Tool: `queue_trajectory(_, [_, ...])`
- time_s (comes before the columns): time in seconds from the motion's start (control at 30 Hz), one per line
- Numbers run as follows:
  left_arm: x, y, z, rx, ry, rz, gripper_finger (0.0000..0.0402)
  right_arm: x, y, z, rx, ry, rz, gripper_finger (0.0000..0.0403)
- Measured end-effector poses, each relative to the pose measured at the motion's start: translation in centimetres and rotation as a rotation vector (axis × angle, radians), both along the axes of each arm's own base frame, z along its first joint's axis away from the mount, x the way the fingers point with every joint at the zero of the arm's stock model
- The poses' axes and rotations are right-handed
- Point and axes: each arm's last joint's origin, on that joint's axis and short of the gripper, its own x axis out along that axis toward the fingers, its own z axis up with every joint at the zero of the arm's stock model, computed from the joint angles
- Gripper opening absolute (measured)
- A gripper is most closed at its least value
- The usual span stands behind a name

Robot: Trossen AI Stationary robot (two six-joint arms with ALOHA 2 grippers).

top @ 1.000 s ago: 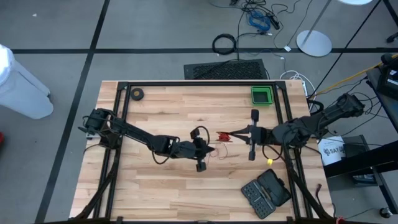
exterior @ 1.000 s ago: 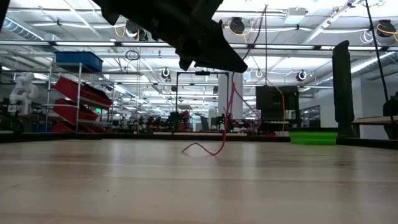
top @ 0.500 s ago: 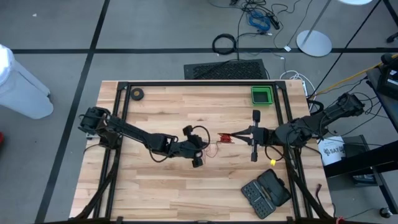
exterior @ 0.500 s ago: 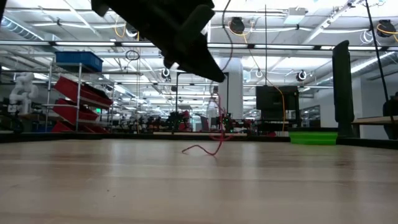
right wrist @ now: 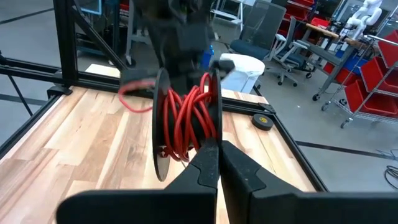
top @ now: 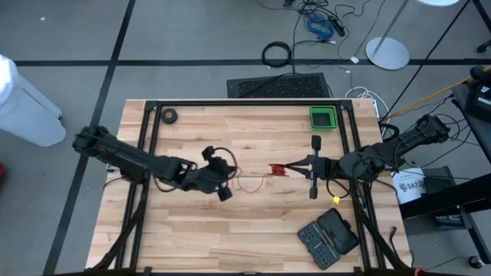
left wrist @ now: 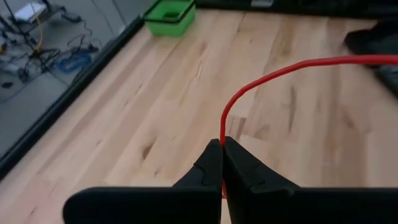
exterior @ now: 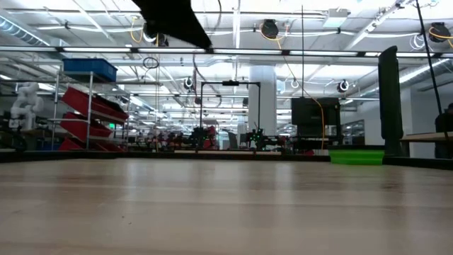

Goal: Coil cords
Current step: Uncoil the red wire from the spool

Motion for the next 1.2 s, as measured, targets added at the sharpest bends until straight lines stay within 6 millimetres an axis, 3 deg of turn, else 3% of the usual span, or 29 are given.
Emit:
queue_trajectory(0.37, [-3.1, -2.2, 3.3, 0.051, -0.146, 0.013, 0.0002, 0.0, 0.0, 0.0, 0.0, 0.0, 0.0, 0.0])
queue_trajectory(1.2, [-4.3, -7.2, 8.6, 0.079, -0.574, -0.201, 0.0002, 0.5, 0.2, -0.4, -0.007, 0.019, -0.002, 0.0])
